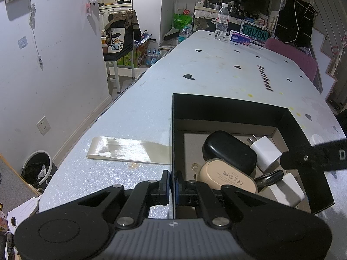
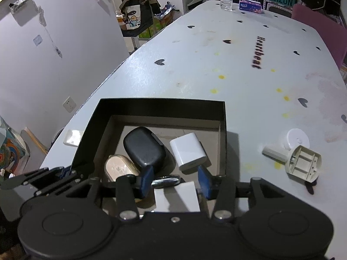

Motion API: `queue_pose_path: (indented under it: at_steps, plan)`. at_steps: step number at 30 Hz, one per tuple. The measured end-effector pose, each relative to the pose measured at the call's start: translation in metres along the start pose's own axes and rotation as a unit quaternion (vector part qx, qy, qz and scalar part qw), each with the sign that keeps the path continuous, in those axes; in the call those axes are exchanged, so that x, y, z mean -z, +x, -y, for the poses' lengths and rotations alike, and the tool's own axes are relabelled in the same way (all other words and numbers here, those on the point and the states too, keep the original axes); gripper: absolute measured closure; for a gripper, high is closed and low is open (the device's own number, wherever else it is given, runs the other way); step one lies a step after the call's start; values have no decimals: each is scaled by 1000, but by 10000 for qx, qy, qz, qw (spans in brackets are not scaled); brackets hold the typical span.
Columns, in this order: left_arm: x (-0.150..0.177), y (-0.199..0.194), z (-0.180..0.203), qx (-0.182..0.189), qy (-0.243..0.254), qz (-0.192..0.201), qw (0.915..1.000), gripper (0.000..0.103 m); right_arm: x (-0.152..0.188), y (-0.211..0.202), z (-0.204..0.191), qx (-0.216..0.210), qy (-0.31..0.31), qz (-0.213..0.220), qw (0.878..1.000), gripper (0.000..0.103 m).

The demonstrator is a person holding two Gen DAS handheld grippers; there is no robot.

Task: Organize rigid objects
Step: 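Lower the smartwatch into the box and open the right gripper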

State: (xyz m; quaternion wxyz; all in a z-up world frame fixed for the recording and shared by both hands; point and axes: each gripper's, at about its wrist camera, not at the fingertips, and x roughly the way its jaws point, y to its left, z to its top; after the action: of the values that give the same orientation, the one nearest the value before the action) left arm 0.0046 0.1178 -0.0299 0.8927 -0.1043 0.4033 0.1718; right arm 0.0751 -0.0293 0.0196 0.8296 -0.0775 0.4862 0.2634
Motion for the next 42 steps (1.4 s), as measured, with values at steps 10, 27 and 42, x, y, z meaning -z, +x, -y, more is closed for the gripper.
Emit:
queue_pose_path:
  at_steps: [10,27,42]
  plan:
    - [0,0,0,0,-2,1,10000,99,17,16,-17,193,-718,-303,9968,81]
    - [0,0,-1,2,-1,0,10000,99,-2,15,-7,97,-264,-7,9996,82]
    - [0,0,0,0,-1,2,10000,99,25,-47,14,177,-201,539,9982,20]
